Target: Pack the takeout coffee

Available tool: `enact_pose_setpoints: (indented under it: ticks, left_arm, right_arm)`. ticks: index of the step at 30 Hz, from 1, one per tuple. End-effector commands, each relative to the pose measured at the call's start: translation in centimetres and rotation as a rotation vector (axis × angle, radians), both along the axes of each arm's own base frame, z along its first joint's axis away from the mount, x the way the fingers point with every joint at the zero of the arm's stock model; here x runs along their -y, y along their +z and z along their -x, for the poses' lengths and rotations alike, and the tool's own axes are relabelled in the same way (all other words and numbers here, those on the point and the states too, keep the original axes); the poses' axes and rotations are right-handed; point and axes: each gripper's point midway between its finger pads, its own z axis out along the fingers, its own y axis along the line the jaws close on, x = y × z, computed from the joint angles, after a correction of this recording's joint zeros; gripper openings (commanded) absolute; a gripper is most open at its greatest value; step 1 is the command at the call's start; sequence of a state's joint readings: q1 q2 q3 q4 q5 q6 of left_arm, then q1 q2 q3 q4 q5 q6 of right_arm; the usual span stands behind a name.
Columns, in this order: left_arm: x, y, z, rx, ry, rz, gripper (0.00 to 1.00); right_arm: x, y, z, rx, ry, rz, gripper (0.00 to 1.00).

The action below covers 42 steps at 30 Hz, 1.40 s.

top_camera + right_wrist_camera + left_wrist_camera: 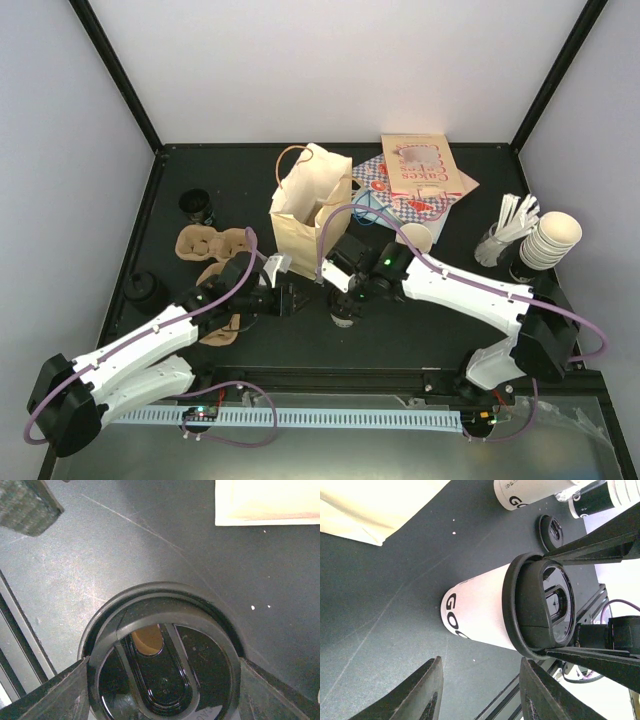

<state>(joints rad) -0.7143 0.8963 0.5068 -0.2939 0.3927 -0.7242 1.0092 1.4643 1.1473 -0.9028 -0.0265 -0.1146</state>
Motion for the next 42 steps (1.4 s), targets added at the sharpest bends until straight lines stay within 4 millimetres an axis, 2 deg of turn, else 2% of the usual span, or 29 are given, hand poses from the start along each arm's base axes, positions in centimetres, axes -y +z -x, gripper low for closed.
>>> enact_pose_setpoints:
  ticks: [1,8,23,24,26,31,37,42]
  left_arm:
    - [0.1,1.8,-0.7,0.047,0.004,0.014,0.45]
    - [-1.2,2.8,-1.3,0.095,0.04,-0.05,0.45]
    - [-6.1,7.6,-3.4,0.26,0.176,-0.136,0.47]
    - [-6.5,8.0,-3.6,0.27,0.184,-0.142,0.48]
    - [-7.3,8.7,-4.0,0.287,0.204,-0.162,0.57]
    - [-9.5,10.8,-5.0,0.336,0.278,-0.217,0.98]
    - [-11.8,14.1,-6.8,0.384,0.354,-0.29,0.99]
    - [-12.0,17.2,-9.2,0.436,0.339,-0.339,0.99]
  right_arm:
    - [1.2,-0.4,0.3,0.006,-0.058,0.035,0.68]
    - [1.1,3.1,-0.9,0.09,-0.14,-0.061,0.69]
    - [1.8,5.4,-0.7,0.109,-0.195,-0.133,0.69]
    - [2.0,5.6,-0.6,0.112,-0.201,-0.138,0.69]
    - [2.3,5.9,-0.7,0.124,-0.216,-0.148,0.69]
    - [3.1,6.7,-0.8,0.152,-0.264,-0.179,0.68]
    - [4.2,8.6,-1.0,0.198,-0.32,-0.235,0.67]
    - [4.4,9.2,-0.9,0.197,-0.354,-0.276,0.67]
